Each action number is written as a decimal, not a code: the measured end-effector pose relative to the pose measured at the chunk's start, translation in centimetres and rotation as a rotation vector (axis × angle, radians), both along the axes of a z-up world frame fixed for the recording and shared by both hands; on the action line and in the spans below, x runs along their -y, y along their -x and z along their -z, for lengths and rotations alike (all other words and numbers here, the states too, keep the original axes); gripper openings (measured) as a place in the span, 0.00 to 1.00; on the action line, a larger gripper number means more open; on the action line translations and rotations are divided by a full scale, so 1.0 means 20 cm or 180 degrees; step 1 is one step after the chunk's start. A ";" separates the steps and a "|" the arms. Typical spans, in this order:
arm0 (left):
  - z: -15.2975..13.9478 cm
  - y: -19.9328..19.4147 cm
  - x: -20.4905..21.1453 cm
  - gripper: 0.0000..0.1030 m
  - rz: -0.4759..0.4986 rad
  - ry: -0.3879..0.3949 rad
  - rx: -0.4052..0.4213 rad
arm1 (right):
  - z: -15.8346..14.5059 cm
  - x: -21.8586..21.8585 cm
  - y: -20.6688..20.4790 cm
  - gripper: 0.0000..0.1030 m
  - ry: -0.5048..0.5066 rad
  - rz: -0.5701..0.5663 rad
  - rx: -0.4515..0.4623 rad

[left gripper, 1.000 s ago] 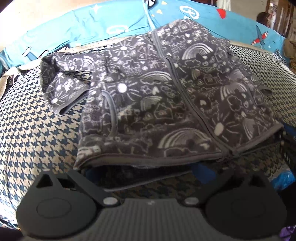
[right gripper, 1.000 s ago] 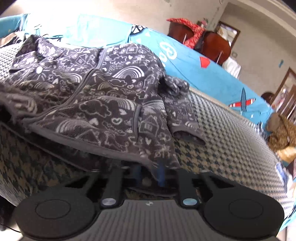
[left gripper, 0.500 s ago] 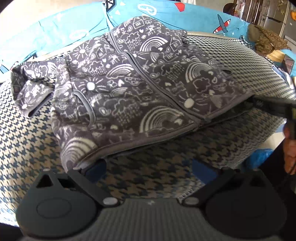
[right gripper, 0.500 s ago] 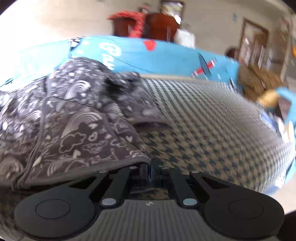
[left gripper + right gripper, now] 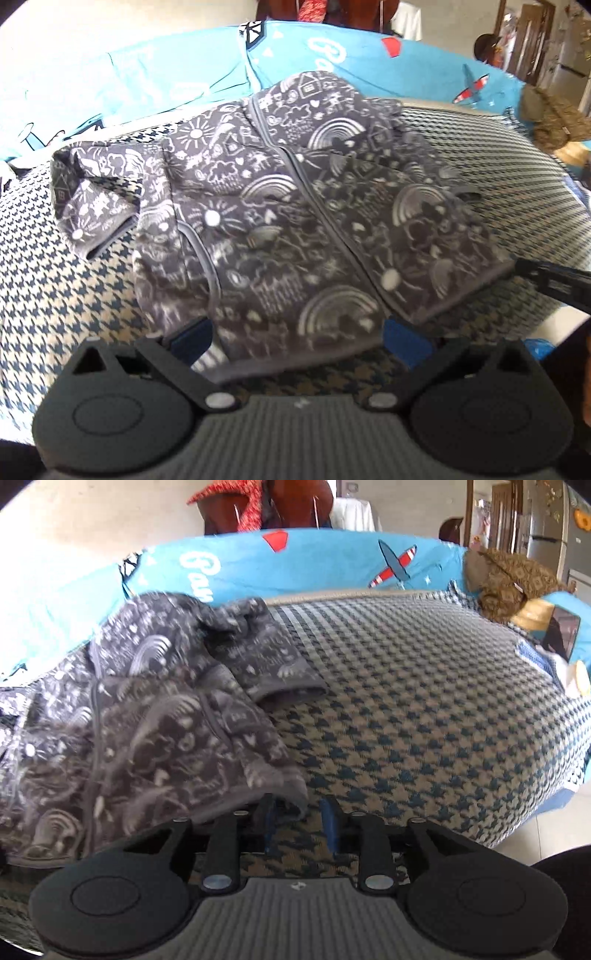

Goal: Fold clothes

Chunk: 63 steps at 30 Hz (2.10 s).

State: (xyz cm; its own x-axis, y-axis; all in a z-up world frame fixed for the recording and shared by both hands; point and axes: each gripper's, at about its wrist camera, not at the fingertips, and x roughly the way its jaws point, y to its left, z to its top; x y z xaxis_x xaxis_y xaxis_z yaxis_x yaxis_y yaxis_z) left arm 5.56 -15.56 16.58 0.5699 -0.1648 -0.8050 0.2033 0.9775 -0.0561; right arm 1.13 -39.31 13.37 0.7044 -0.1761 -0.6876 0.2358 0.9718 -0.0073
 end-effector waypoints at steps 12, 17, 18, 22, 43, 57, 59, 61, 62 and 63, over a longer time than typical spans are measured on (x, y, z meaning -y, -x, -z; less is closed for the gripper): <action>0.05 -0.40 0.04 1.00 -0.0182 -0.0126 -0.0150 | -0.12 0.05 -0.29 0.35 -0.0224 -0.0393 0.0092; 0.06 -0.58 0.04 1.00 -0.0313 -0.0048 -0.0199 | -0.12 0.12 -0.49 0.35 -0.0393 -0.0393 0.0110; 0.06 -0.61 0.05 1.00 -0.0328 -0.0058 -0.0172 | -0.12 0.14 -0.52 0.35 -0.0450 -0.0381 0.0129; 0.08 -0.75 0.07 1.00 -0.0444 -0.0010 -0.0155 | -0.12 0.18 -0.68 0.36 -0.0634 -0.0327 0.0207; 0.16 -0.89 0.03 1.00 -0.0695 0.0268 -0.0367 | 0.13 0.44 -1.15 0.65 -0.1067 0.0647 -0.0249; 0.20 -0.90 0.01 1.00 -0.0741 0.0226 -0.0376 | 0.18 0.21 -1.26 0.40 -0.0894 0.0127 -0.0192; 0.20 -0.90 0.01 1.00 -0.0743 0.0207 -0.0379 | 0.19 0.18 -1.28 0.29 -0.0747 0.0094 -0.0193; 0.21 -0.90 0.01 1.00 -0.0748 0.0196 -0.0388 | 0.19 0.17 -1.28 0.20 -0.0628 0.0065 -0.0188; 0.21 -0.90 0.01 1.00 -0.0752 0.0194 -0.0393 | 0.19 0.17 -1.28 0.17 -0.0633 0.0055 -0.0180; 0.21 -0.91 0.01 1.00 -0.0754 0.0193 -0.0396 | 0.18 0.17 -1.28 0.16 -0.0633 0.0046 -0.0172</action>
State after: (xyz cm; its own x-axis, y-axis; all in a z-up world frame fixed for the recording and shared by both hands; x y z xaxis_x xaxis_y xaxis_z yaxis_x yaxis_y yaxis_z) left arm 23.69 -15.78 12.37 0.4957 -0.0887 -0.8639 -0.0427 0.9911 -0.1263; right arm 26.68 -42.76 9.74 0.6639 -0.0428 -0.7466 0.2542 0.9518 0.1714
